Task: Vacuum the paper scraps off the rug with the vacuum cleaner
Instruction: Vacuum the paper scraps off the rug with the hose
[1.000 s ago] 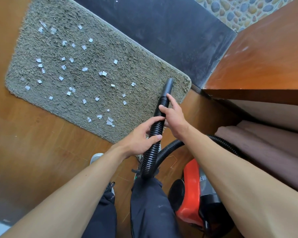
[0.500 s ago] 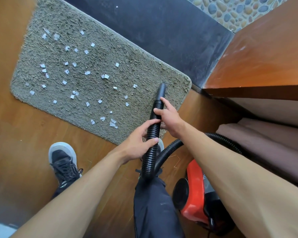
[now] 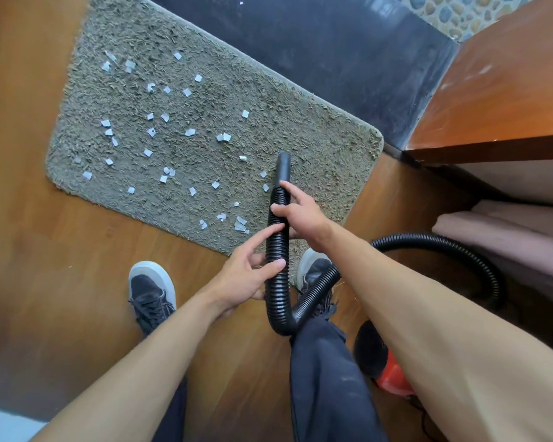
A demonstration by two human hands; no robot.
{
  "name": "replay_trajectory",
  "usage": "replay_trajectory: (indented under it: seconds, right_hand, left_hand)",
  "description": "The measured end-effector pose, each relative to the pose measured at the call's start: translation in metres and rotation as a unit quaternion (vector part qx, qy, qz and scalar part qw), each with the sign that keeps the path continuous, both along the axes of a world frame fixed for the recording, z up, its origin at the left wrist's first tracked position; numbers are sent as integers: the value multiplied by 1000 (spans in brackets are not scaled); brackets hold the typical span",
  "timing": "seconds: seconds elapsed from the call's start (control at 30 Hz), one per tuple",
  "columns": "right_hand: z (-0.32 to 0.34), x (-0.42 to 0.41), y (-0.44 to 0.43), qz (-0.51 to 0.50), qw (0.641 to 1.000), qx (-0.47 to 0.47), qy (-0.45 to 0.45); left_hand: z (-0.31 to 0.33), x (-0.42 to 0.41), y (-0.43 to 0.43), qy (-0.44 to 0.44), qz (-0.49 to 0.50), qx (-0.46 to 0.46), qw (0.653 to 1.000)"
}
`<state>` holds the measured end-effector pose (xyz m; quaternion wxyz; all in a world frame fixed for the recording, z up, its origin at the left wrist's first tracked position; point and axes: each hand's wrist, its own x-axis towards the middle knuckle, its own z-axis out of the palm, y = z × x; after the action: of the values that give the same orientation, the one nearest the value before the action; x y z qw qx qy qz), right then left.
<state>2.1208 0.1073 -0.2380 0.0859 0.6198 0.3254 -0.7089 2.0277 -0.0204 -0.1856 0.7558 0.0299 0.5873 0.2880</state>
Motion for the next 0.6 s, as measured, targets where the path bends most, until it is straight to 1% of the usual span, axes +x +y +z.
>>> replay_trajectory:
  seconds: [0.23,0.4,0.6]
  right_hand:
    - [0,-27,-10,-11,1000,-8,8]
    - [2,-23,-22,-25,1000,-10,-3]
    - [6,-17,-37,-16,999,-30,-6]
  left_hand:
    - [1,-27,-9,-4,6,1,1000]
    - [6,-28,-14,-12,-9,0,1000]
    - [11,-21,-33,-19,6,-8,1000]
